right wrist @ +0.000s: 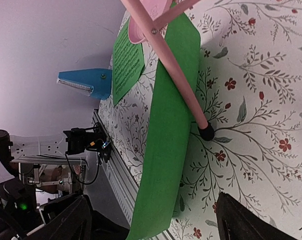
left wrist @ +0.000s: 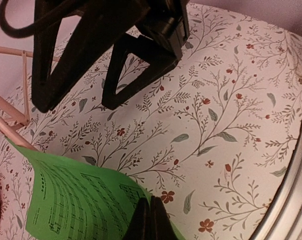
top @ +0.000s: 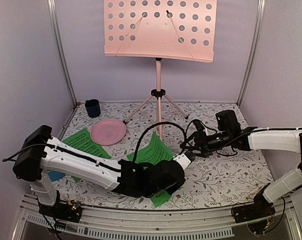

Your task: Set up the instrument practice props

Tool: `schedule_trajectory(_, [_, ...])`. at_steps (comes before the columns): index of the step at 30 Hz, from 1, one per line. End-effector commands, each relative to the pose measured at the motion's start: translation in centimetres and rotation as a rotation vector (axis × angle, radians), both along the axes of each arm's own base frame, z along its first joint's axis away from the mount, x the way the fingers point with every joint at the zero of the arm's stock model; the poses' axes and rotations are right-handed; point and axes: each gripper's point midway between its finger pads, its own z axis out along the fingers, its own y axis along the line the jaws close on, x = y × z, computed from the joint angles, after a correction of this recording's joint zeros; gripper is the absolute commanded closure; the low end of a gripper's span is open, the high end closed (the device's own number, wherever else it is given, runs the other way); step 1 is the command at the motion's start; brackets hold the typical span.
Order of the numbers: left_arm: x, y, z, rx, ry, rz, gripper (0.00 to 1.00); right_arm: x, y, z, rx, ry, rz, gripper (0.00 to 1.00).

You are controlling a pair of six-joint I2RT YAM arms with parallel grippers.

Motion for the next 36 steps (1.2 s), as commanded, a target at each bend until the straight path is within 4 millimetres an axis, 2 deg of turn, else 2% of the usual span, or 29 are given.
schedule_trajectory(1, [-1.8,-2.3,0.4,-0.030,-0.009,-0.094,1.00,-2.0,1.0,-0.7,0.006,0.087,0.068,0.13])
schedule_trajectory(6, [-2.7,-3.5,0.0,-0.013,-0.032,-0.140,1.00,-2.5,2.0,-3.4,-0.067,0.141,0.103,0.11])
schedule_trajectory(9, [-2.9,-3.9,-0.5,0.007,-0.041,-0.149,1.00,-2.9,1.9,-5.7,-0.130,0.191,0.103,0.10])
schedule_trajectory(12, [-3.0,-4.2,-0.8,0.013,-0.038,-0.160,1.00,-3.1,1.9,-6.9,-0.159,0.216,0.110,0.12])
schedule_trajectory(15, [-3.1,-4.4,-0.9,0.017,-0.041,-0.170,1.00,-3.2,2.7,-6.8,-0.162,0.213,0.134,0.28])
schedule_trajectory(17, [-3.3,-4.7,-2.4,0.052,-0.040,-0.180,1.00,-3.2,3.1,-6.8,-0.168,0.206,0.153,0.42])
schedule_trajectory(23, [-4.1,-4.8,-4.0,0.105,-0.021,-0.244,1.00,-3.4,3.2,-6.8,-0.189,0.194,0.199,0.77])
schedule_trajectory(25, [-4.3,-4.7,-3.9,0.111,-0.021,-0.266,1.00,-3.7,3.3,-6.8,-0.187,0.199,0.217,0.90])
schedule_trajectory(26, [-4.4,-4.5,-3.9,0.113,-0.021,-0.273,1.00,-3.7,3.3,-6.8,-0.186,0.200,0.222,0.94])
schedule_trajectory(27, [-4.4,-4.4,-3.8,0.114,-0.023,-0.275,1.00,-3.8,3.2,-6.8,-0.185,0.196,0.225,0.98])
schedule_trajectory(29, [-4.2,-3.9,-4.1,0.124,-0.017,-0.274,0.98,-3.7,3.3,-6.3,-0.175,0.172,0.229,1.00])
schedule_trajectory(30, [-4.1,-3.6,-2.7,0.093,-0.013,-0.274,0.93,-3.5,3.4,-5.7,-0.160,0.147,0.230,1.00])
schedule_trajectory(34, [-3.4,-1.7,-1.1,0.010,0.040,-0.270,0.71,-2.3,3.6,-2.0,-0.077,-0.037,0.184,1.00])
schedule_trajectory(36, [-2.6,-0.4,0.4,-0.059,0.065,-0.254,0.66,-1.6,3.3,-0.2,-0.052,-0.144,0.134,1.00])
